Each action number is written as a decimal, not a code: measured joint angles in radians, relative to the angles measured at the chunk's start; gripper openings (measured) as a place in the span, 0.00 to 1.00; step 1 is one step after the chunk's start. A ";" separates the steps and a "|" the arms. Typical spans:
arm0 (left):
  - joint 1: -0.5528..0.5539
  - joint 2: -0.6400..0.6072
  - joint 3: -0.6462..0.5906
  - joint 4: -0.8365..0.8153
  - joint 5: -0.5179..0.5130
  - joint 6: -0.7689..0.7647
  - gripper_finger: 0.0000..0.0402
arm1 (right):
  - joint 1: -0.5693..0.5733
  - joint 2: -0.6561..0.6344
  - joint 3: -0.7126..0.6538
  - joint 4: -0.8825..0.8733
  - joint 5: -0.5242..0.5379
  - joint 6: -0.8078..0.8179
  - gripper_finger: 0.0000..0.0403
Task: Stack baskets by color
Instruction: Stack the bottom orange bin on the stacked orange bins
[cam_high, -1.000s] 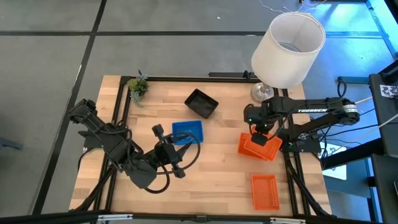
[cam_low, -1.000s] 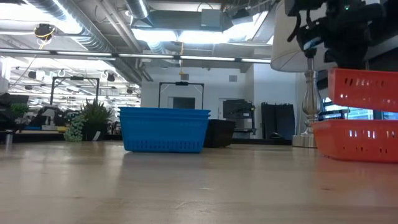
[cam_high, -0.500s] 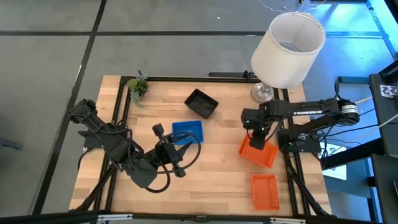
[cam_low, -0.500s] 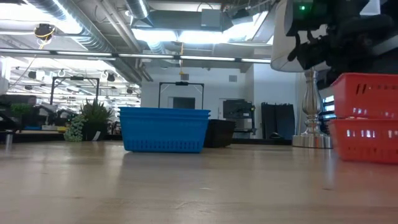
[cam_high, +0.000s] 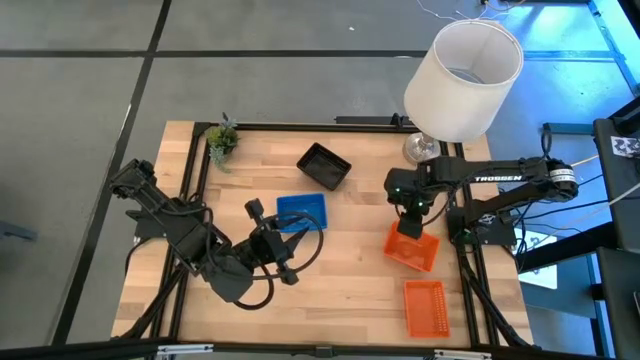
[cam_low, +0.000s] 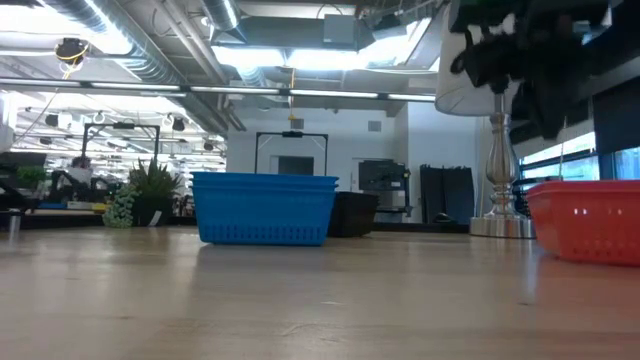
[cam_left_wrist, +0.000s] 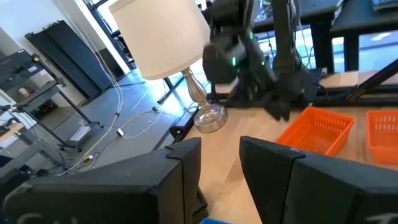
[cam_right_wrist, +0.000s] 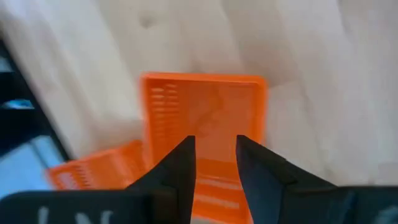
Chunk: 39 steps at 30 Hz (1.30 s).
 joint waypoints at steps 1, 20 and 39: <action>0.000 0.000 0.000 -0.013 0.000 -0.004 0.26 | 0.013 -0.004 0.023 -0.011 -0.011 0.019 0.28; 0.003 0.000 0.000 -0.101 0.053 -0.088 0.26 | 0.607 -0.072 0.012 0.133 0.001 0.455 0.28; 0.066 0.000 0.000 -0.103 0.183 -0.110 0.26 | 0.668 -0.070 -0.275 0.488 0.014 0.405 0.28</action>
